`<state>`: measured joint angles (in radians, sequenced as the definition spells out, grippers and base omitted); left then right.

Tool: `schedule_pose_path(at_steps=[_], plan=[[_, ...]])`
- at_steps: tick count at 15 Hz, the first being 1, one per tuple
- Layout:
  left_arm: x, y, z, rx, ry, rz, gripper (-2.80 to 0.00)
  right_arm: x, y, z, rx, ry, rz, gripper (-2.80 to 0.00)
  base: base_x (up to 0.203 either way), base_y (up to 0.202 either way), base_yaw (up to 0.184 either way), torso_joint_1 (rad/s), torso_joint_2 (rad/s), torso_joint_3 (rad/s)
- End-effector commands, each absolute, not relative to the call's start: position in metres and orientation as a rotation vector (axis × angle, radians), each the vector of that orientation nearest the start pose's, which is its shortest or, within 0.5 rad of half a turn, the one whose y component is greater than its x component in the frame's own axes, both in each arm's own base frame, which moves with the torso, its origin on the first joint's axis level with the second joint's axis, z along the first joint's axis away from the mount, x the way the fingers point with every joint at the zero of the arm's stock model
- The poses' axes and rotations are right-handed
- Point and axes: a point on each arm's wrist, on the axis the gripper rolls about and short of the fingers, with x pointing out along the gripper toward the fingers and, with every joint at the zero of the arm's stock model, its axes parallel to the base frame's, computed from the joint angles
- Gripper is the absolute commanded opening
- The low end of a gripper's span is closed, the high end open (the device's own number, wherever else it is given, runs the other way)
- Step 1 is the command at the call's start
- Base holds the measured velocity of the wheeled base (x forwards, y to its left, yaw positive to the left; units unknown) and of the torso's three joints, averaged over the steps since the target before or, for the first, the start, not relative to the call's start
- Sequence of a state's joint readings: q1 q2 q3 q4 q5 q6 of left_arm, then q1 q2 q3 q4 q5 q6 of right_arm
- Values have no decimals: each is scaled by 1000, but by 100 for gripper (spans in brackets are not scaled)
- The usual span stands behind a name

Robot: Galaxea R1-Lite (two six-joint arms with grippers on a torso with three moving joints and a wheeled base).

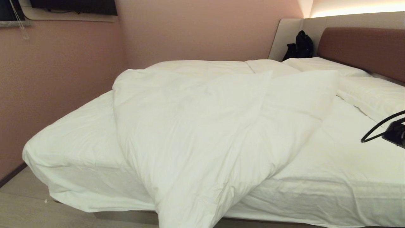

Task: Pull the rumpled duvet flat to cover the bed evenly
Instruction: Hold the folded corner of the quilt

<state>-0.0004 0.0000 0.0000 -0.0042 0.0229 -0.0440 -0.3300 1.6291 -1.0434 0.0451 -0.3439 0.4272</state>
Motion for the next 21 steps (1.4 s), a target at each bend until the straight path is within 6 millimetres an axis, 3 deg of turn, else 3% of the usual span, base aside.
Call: schedule_pose_path(at_steps=[1, 7, 11, 17, 21], plan=[[-23, 1, 76, -45, -5, 23, -280, 255, -67, 232, 375, 415, -672, -280, 0, 0, 0, 0, 0, 0], [-23, 1, 76, -45, -5, 23, -280, 221, -25, 256, 352, 347, -510, -280, 0, 0, 0, 0, 0, 0], [-23, 1, 76, -45, -5, 23, -280, 178, -2, 272, 332, 287, -391, -280, 0, 0, 0, 0, 0, 0], [-23, 1, 76, -45, -5, 23, -280, 110, -2, 271, 269, 195, -344, -280, 0, 0, 0, 0, 0, 0], [-23, 1, 76, -45, -5, 23, -280, 57, -5, 250, 245, 123, -330, -280, 0, 0, 0, 0, 0, 0]])
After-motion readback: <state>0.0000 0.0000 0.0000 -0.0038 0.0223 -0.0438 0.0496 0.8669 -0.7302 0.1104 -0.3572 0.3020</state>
